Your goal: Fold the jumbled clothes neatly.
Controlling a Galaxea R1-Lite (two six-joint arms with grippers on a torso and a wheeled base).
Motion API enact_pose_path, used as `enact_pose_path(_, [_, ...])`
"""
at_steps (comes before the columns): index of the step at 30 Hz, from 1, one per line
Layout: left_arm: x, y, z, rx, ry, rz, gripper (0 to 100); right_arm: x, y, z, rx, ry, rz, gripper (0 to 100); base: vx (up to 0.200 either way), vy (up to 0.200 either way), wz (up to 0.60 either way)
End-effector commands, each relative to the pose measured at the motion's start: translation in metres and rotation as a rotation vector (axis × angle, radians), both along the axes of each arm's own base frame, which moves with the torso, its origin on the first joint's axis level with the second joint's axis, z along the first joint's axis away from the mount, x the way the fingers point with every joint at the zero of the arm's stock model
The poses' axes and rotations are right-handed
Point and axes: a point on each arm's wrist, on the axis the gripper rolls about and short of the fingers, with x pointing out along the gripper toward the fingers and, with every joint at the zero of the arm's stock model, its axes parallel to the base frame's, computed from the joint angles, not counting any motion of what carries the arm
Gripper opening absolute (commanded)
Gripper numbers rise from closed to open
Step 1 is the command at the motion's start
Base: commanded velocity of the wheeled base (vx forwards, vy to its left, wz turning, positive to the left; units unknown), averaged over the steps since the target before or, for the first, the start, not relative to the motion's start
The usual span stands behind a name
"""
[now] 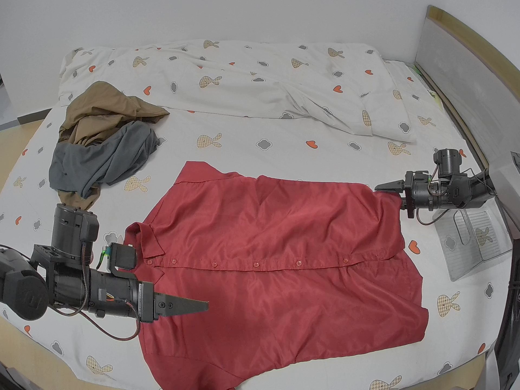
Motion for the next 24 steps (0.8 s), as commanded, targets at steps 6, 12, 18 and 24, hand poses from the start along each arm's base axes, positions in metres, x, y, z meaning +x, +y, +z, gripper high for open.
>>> enact_pose_path(6, [-0.001,0.000,0.000,-0.001,-0.002,0.000,100,-0.001,-0.022,0.004,-0.003,-0.016,-0.046,0,0.000,0.000,0.00])
enact_pose_path(12, [0.000,0.000,0.000,-0.001,-0.002,0.000,100,-0.009,-0.026,0.033,-0.013,-0.084,-0.056,0,0.000,0.000,0.00])
enact_pose_path(18, [0.000,0.000,0.001,-0.001,-0.003,0.000,100,-0.012,-0.027,0.041,-0.017,-0.098,-0.061,0,0.000,0.000,0.00])
enact_pose_path(24, [0.000,0.000,0.000,-0.001,-0.002,0.002,100,-0.006,-0.027,0.024,-0.014,-0.058,-0.060,0,0.000,0.000,0.00])
